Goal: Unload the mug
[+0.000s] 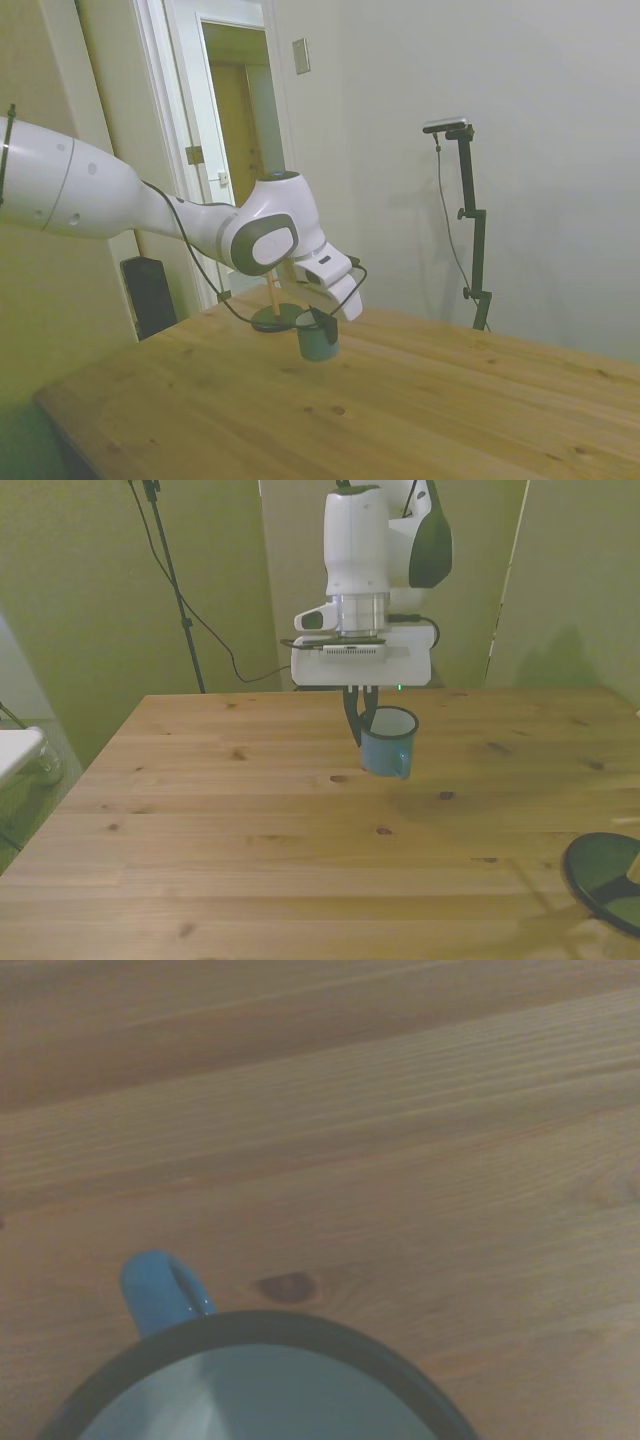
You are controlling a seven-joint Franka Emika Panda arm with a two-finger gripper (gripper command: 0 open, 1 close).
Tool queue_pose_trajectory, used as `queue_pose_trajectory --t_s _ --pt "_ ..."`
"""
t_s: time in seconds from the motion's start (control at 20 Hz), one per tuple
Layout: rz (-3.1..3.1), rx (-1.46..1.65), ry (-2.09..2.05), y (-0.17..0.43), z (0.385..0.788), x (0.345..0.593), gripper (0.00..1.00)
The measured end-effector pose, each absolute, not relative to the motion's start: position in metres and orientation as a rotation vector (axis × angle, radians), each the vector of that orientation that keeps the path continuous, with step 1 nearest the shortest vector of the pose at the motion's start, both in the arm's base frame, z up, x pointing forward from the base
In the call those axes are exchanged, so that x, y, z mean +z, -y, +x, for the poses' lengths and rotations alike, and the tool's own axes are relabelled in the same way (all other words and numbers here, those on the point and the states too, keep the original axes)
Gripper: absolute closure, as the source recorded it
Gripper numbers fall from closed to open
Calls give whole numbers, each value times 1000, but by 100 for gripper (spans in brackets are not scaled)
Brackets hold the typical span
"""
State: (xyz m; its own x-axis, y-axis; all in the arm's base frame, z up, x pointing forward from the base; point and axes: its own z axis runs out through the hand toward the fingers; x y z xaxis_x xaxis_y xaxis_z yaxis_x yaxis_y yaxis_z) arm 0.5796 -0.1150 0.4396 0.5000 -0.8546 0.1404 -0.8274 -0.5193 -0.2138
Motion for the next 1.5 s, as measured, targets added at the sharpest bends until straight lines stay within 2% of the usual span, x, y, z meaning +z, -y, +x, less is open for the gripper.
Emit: queue_pose_trajectory --t_s 0.2,0.55,0.9,0.95,1.5 --pt "-2613 -346 -1497 120 587 416 100" --pt "-2608 -363 -1530 122 595 391 100" --pt "-2608 -359 -1548 124 599 380 100" --pt "-2607 -359 -1549 124 599 380 0" --pt "-2599 -351 -1563 127 597 378 0"
